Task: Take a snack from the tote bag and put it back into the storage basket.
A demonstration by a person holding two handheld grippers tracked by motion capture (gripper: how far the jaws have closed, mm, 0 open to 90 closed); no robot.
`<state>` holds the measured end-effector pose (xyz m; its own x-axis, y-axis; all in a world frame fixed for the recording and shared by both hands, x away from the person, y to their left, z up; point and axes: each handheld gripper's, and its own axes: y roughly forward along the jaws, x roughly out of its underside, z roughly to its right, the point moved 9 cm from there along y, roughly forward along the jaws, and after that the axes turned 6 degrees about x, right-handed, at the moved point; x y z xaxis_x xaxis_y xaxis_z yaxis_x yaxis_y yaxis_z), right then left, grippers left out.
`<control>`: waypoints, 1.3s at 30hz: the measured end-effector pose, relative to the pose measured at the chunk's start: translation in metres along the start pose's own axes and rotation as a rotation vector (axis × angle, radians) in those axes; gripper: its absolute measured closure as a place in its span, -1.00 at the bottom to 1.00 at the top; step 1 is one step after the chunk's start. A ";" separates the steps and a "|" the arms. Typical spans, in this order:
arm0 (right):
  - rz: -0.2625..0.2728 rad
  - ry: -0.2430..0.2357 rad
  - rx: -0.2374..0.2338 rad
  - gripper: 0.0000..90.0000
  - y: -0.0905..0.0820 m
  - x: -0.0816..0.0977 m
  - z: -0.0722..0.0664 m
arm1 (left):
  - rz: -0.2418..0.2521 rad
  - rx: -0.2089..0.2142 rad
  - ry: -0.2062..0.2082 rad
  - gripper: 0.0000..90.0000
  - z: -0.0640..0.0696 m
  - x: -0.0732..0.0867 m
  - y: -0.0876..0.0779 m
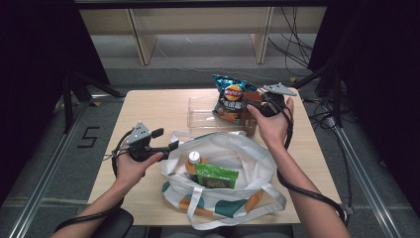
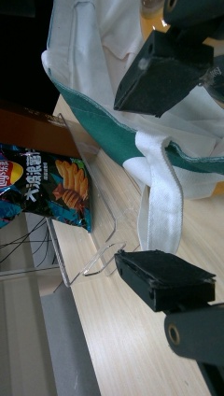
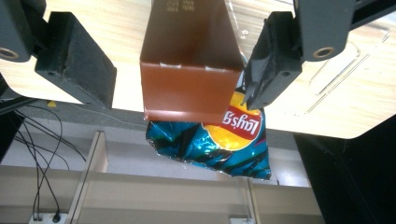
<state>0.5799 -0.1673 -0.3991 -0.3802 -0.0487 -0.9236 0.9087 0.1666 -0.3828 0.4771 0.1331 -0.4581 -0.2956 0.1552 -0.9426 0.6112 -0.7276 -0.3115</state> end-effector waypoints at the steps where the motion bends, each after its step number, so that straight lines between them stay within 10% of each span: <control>1: -0.011 0.004 -0.016 -0.40 -0.004 0.002 0.000 | -0.001 0.001 -0.001 -0.52 0.000 0.000 0.000; 21: -0.005 -0.015 -0.095 -0.25 -0.043 0.010 -0.005 | 0.009 0.005 -0.002 -0.52 0.000 0.000 0.000; 39: -0.017 -0.036 -0.288 0.01 -0.090 0.035 -0.028 | 0.018 0.005 -0.027 -0.50 0.000 0.001 -0.002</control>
<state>0.4800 -0.1568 -0.3966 -0.3839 -0.0882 -0.9191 0.8136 0.4383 -0.3819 0.4755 0.1354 -0.4587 -0.3038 0.1239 -0.9446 0.6130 -0.7336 -0.2934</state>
